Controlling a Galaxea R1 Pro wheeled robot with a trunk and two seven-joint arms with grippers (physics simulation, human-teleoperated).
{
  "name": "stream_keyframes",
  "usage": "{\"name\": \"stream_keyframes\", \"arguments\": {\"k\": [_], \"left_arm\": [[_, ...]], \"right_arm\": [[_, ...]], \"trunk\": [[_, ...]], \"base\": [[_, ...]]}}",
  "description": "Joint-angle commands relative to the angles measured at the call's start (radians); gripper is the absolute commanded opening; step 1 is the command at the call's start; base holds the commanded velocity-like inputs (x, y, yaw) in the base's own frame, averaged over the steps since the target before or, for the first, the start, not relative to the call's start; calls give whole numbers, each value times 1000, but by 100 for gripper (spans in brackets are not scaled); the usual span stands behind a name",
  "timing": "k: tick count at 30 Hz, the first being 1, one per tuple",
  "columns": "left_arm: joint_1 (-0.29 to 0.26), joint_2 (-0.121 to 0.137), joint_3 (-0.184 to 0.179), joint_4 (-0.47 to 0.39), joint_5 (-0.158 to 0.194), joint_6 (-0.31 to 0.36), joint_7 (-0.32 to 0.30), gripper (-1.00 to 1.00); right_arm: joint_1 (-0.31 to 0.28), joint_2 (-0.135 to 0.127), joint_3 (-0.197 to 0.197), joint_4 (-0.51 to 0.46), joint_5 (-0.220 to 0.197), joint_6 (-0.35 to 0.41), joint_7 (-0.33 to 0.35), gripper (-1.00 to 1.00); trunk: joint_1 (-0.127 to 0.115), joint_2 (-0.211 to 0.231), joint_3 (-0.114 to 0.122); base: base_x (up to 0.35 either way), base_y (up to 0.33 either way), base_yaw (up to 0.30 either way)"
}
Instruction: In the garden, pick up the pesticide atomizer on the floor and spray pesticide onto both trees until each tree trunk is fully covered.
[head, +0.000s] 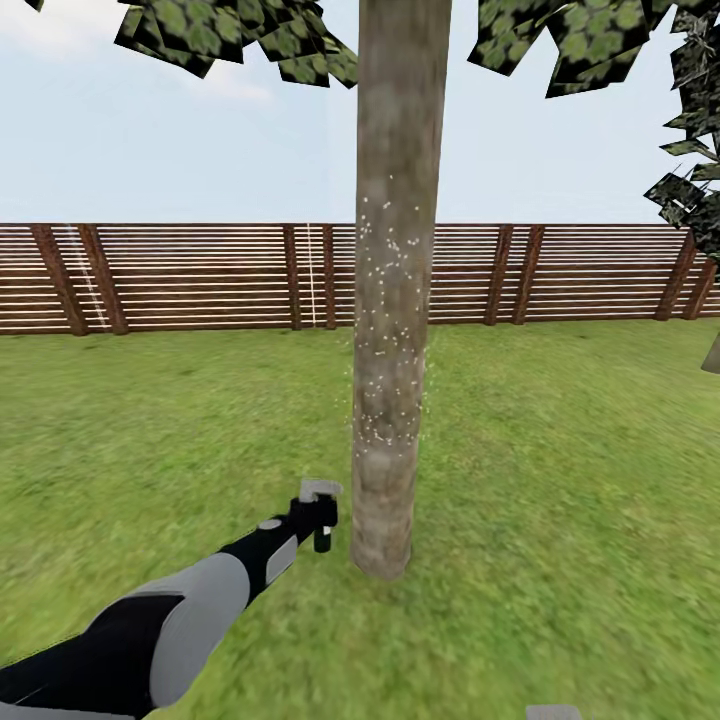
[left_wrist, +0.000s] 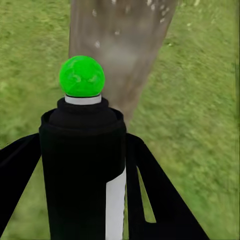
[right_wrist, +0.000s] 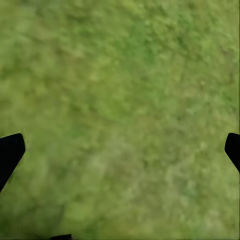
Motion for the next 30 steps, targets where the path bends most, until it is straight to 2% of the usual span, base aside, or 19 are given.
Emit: {"name": "stream_keyframes", "arguments": {"k": [1,3,6,10,24,30], "left_arm": [[7,0,0,0,-1,-14,-2,-100],[15,0,0,-1,-2,-30,-4,-100],[18,0,-2,-2,-4,-36,-5,-100],[18,0,-3,-2,-5,-37,-6,-100],[19,0,-4,-2,-5,-37,-6,-100],[19,0,-4,-2,-5,-37,-7,-100]], "right_arm": [[0,10,0,0,0,0,0,100],[0,25,-1,0,0,0,0,100],[0,31,-1,1,0,0,0,100],[0,32,-1,1,0,0,0,100],[0,32,-1,1,0,0,0,100],[0,32,-1,1,0,0,0,100]], "trunk": [[0,0,0],[0,0,0],[0,0,0],[0,0,0],[0,0,0],[0,0,0]], "base": [[104,159,0],[159,230,0],[208,285,0],[230,312,-137],[194,336,-288],[108,350,-101]]}}
